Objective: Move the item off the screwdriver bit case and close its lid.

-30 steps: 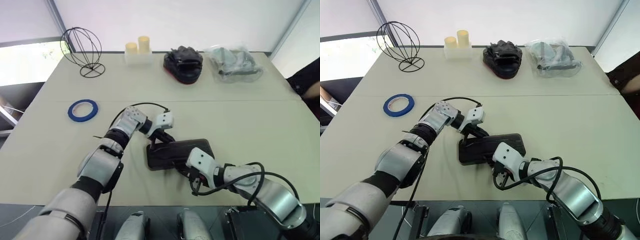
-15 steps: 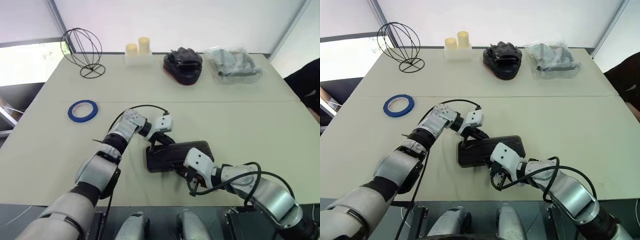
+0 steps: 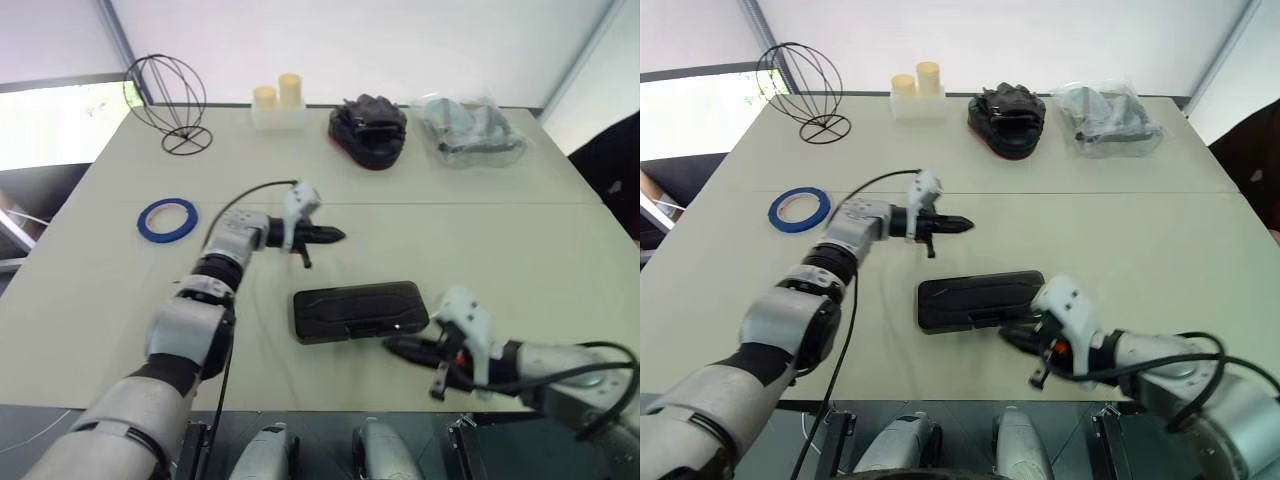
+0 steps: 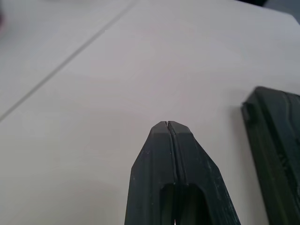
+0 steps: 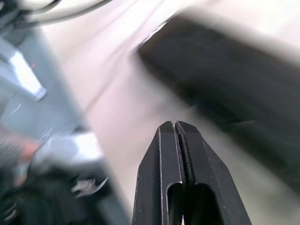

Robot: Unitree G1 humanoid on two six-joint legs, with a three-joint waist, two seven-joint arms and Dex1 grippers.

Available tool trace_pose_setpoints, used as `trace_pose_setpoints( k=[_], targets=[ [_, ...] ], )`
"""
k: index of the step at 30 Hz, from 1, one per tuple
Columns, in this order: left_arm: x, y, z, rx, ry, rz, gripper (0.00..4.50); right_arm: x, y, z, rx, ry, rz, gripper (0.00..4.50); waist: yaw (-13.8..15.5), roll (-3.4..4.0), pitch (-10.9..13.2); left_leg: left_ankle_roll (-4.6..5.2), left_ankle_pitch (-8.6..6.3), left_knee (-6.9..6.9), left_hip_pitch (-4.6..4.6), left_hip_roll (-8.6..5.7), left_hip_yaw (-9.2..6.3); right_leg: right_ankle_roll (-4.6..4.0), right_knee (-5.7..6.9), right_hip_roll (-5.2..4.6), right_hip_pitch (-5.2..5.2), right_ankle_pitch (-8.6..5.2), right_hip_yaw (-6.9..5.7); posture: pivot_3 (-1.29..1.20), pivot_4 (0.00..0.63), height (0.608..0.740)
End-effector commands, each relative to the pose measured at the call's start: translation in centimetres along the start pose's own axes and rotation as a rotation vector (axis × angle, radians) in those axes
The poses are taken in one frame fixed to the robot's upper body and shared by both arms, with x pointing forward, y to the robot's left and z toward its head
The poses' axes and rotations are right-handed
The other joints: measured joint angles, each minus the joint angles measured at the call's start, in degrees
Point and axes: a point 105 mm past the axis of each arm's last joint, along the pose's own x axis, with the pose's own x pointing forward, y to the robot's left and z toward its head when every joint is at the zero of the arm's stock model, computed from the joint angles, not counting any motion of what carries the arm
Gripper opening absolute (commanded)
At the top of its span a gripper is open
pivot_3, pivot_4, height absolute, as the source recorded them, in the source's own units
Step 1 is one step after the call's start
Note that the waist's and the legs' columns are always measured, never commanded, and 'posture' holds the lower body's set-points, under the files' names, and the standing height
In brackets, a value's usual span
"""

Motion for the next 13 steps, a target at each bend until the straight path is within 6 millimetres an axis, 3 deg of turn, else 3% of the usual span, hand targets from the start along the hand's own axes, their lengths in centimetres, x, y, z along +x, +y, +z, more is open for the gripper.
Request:
trace_pose_setpoints(
  k=[1, 6, 13],
  targets=[
    [-3.1, 1.2, 1.4, -0.030, -0.077, 0.074, 0.00, -0.6, -1.4, 0.9, -0.010, -0.038, -0.054, 0.03, 0.13, 0.02, -0.01, 0.00, 0.00, -0.04, 0.01, 0.02, -0.03, 0.00, 0.01, 0.01, -0.01, 0.00, 0.00, 0.00, 0.150, 0.740],
    [-6.1, 1.3, 1.0, -0.070, -0.083, 0.184, 0.00, -0.8, -2.5, 0.8, 0.000, -0.045, -0.078, 0.03, 0.67, 0.02, -0.01, -0.01, 0.01, 0.02, -0.02, -0.01, -0.08, 0.00, 0.00, -0.05, 0.02, 0.00, 0.01, 0.00, 0.150, 0.740],
    [-9.5, -1.3, -0.3, -0.093, -0.043, 0.262, 0.00, -2.3, -4.4, 1.3, 0.025, -0.080, -0.150, 0.03, 0.43, 0.03, 0.00, -0.01, 0.01, 0.04, -0.03, 0.00, -0.08, 0.00, -0.01, -0.06, 0.03, 0.00, 0.04, 0.00, 0.150, 0.740]
  ],
)
